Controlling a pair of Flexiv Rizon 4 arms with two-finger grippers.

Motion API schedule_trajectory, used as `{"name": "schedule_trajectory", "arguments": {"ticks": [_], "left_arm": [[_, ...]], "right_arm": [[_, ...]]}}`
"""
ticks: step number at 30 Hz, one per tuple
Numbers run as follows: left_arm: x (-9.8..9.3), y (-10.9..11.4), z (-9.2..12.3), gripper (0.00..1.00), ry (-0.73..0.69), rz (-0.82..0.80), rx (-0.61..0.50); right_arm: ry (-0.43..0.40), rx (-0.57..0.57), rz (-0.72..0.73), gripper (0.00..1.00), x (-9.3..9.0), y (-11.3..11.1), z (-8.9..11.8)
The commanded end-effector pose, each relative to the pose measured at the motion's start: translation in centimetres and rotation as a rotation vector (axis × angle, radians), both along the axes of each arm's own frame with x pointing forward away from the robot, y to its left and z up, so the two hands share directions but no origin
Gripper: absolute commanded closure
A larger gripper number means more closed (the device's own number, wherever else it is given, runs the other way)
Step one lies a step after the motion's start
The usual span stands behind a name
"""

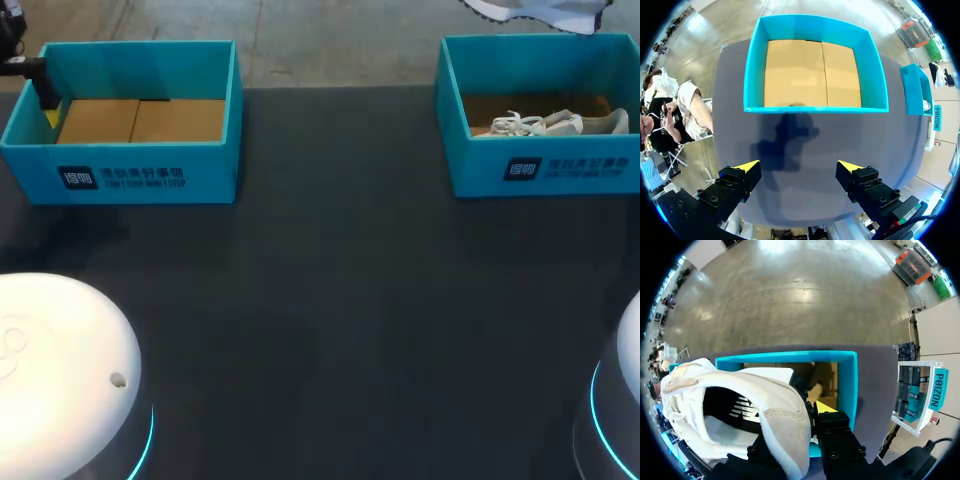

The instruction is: Take the shoe out of the shoebox, open the shoe tongue, remove and reinsert the insole, then place the shoe into the shoebox

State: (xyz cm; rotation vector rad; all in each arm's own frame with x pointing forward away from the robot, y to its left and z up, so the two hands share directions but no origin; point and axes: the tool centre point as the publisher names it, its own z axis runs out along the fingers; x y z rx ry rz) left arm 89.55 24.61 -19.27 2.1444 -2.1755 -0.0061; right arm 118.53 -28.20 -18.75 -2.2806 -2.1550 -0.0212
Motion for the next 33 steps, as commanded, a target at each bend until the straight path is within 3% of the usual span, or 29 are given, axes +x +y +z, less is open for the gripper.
{"name": "schedule_trajectory", "arguments": {"ticks": [1,10,19,33], "left_arm": [[-0.1,0.0,0.0,0.00,-0.002,0.001,0.003],[-0.1,0.0,0.0,0.00,-0.002,0.001,0.003],[-0.1,0.0,0.0,0.00,-0.002,0.001,0.003],[-0.1,0.0,0.0,0.00,-0.002,0.001,0.003]], "right_arm": [[0.020,0.006,-0.006,1.00,-0.3,-0.3,-0.8],[0.048,0.001,-0.030,1.00,-2.4,-0.9,-3.7],[0.025,-0.013,0.013,1.00,-3.3,-1.6,-6.1],[0.012,-0.016,0.026,1.00,-3.2,-1.6,-6.3]]}}
